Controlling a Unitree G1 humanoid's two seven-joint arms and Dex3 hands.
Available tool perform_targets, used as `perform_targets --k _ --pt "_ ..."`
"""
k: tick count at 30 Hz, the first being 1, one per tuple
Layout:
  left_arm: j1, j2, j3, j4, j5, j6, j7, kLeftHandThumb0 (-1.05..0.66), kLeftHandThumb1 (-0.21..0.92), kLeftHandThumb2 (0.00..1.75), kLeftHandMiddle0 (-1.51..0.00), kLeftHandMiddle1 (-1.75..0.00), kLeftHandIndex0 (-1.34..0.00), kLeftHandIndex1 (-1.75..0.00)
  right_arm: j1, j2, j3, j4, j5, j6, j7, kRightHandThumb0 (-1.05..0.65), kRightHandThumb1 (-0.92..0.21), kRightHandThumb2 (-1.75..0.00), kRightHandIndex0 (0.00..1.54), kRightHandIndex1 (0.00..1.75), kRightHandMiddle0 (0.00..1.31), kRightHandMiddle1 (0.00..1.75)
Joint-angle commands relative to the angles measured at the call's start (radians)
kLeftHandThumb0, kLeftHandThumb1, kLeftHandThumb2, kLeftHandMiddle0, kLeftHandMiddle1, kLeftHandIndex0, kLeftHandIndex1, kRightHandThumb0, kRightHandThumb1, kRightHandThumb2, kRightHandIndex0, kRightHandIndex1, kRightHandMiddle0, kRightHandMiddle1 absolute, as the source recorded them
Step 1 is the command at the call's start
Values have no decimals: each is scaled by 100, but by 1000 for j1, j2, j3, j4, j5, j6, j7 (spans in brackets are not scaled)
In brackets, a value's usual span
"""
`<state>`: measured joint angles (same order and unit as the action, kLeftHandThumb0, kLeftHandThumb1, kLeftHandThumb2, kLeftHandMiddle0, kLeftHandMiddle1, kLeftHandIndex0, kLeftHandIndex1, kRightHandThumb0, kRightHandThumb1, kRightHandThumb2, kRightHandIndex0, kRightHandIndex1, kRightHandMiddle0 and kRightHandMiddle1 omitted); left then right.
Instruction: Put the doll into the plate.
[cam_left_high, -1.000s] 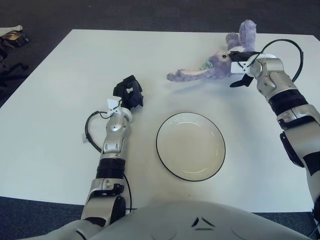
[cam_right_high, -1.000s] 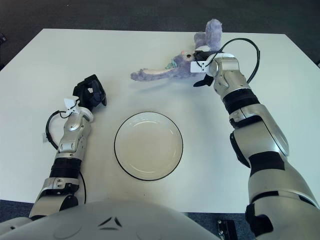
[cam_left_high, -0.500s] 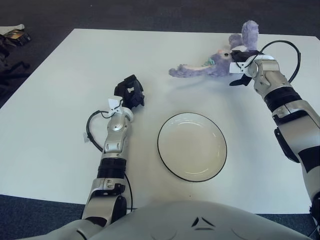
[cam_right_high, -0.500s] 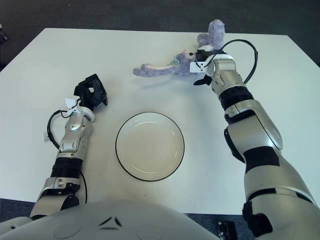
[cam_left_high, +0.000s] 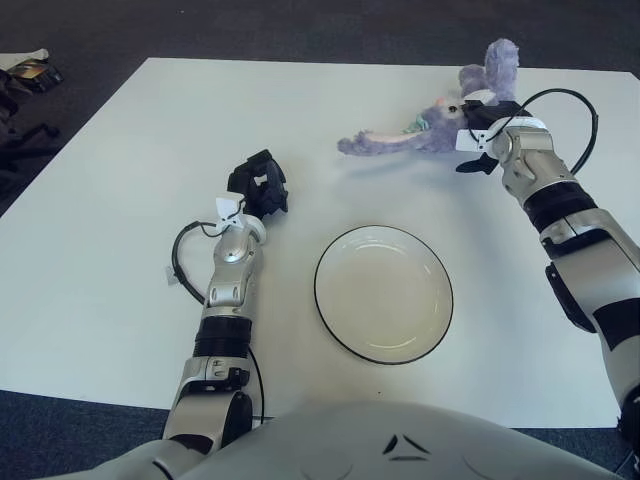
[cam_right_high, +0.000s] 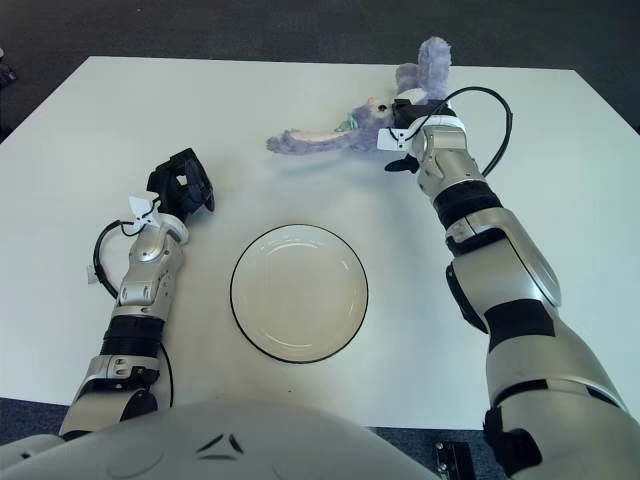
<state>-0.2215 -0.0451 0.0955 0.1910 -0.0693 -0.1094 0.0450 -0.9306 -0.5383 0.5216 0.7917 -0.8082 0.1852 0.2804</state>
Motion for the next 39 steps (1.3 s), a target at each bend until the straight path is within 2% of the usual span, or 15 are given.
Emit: perform_targets --k 1,5,9,18,24,27,32,39 --pt "58 -3 1 35 7 1 8 -49 73 96 -133 -175 -103 -175 86 -34 9 -101 -4 23 87 -55 -31 -98 0 67 0 56" --pt "56 -2 1 39 5 -1 7 -49 73 96 -134 -175 -104 -175 123 -65 8 -205 -16 44 130 -56 -32 -97 0 68 0 58" --pt "54 -1 4 46 -2 -9 0 -49 73 96 -133 -175 -103 -175 190 -117 -3 -403 -32 95 228 -57 -33 -96 1 70 0 60" --pt "52 2 1 46 6 -3 10 -49 72 96 -132 -175 -103 -175 323 -174 -83 -718 -20 205 394 -57 -30 -95 1 71 0 61" --pt "51 -2 3 44 0 -1 12 -49 71 96 -133 -175 -104 -175 363 -203 -115 -777 -2 152 412 -58 -31 -96 0 67 0 64" --pt "50 -2 6 46 -8 3 8 -49 71 96 -133 -175 -104 -175 413 -254 -156 -889 18 139 462 -61 -33 -94 0 66 0 66" --pt "49 -1 7 50 0 -2 15 -48 70 96 -134 -175 -104 -175 455 -296 -196 -1009 24 142 537 -65 -36 -91 0 64 0 69" --pt "46 3 7 56 -1 -5 8 -49 70 97 -134 -175 -105 -175 521 -323 -244 -1068 23 122 550 -71 -44 -83 0 61 0 72"
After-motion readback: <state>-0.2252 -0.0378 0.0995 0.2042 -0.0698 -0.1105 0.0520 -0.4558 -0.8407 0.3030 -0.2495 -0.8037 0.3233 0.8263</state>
